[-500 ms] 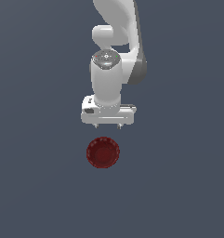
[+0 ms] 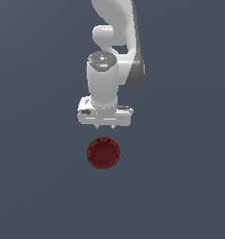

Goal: Pick up the object and move it to a goal position.

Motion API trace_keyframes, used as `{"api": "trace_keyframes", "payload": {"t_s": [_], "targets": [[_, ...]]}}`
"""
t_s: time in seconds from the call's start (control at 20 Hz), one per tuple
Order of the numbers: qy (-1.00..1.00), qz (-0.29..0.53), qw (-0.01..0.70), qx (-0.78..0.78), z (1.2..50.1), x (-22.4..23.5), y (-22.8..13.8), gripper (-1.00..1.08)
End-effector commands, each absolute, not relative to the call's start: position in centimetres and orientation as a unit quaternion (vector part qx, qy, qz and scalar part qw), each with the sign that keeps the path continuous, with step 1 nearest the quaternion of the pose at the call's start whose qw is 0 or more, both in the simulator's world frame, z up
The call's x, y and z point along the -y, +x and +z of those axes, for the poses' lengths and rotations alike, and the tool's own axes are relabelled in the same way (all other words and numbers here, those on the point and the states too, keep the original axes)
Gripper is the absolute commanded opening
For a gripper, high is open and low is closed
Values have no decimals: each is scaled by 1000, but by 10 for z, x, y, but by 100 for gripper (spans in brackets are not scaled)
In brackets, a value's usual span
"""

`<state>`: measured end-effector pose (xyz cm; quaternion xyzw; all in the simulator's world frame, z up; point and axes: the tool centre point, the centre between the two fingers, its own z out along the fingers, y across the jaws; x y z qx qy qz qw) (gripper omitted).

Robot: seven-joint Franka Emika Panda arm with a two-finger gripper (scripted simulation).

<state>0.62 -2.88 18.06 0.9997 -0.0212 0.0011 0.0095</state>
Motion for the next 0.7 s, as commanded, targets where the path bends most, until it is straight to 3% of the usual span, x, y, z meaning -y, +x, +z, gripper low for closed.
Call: {"api": "trace_keyframes", "payload": {"t_s": [0.0,0.65], "targets": [[1000,-1,11,25,179,28,8,28],[994,-20,49,92,155,22,39,28]]}}
